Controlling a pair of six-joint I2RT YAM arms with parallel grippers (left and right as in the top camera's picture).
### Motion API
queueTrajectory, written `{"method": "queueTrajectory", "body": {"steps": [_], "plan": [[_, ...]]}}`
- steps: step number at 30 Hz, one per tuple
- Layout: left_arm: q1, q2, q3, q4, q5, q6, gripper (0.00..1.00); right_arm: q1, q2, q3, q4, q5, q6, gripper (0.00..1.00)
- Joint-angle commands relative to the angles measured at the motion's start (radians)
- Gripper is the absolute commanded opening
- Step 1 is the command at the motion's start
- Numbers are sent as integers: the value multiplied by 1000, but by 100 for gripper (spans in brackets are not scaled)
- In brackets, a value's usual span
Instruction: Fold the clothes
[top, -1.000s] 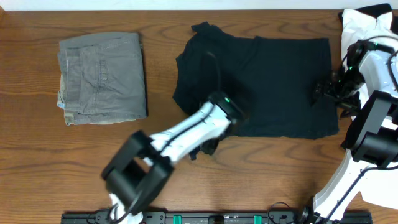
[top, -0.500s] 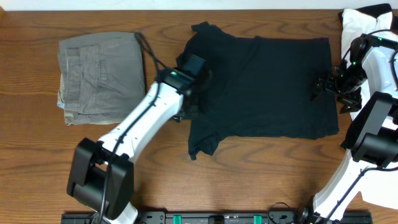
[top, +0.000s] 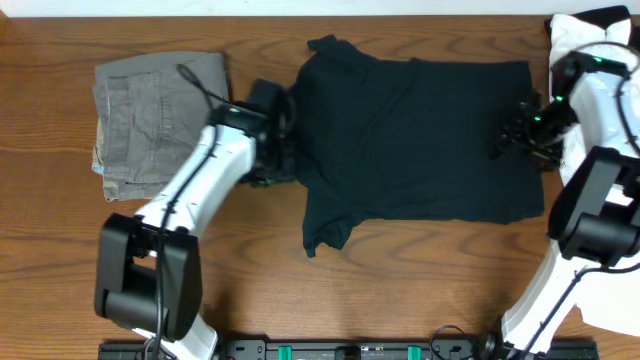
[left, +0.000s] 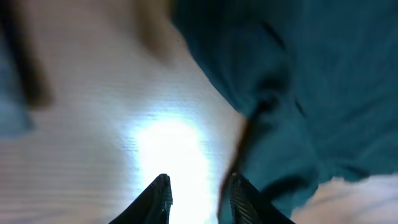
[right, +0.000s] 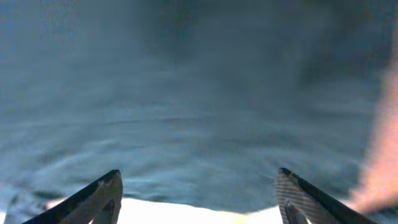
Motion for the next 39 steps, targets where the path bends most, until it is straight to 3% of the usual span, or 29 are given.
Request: {"method": "queueTrajectory", "body": {"steps": [1,6,11,16,20,22,29,39], "plan": [[96,-47,2,39,89,1,33,127,-20,7,-5,-154,-161,71],[203,-77,2,113,91,2,38,346,-20,7,-47,-188,-282,60],[274,-78,2,167,88,2,41,620,-26,7,-62,-174,-303,51],[321,-78,2,185,84,2,42,839,-87,7,-50,-68,-243,53],[343,-78,2,193,84,2,42,979,-137,7,-31,211,-124,58],[351,-78,2,196,84,2,42,1035,-139,7,-27,291,-115,63],[381,-78,2,204,83,2,43,1168,-128,-39,43,306,-115,65],[445,-78,2,208,84,-6,43,1214,-128,-212,206,305,-146,71]]}}
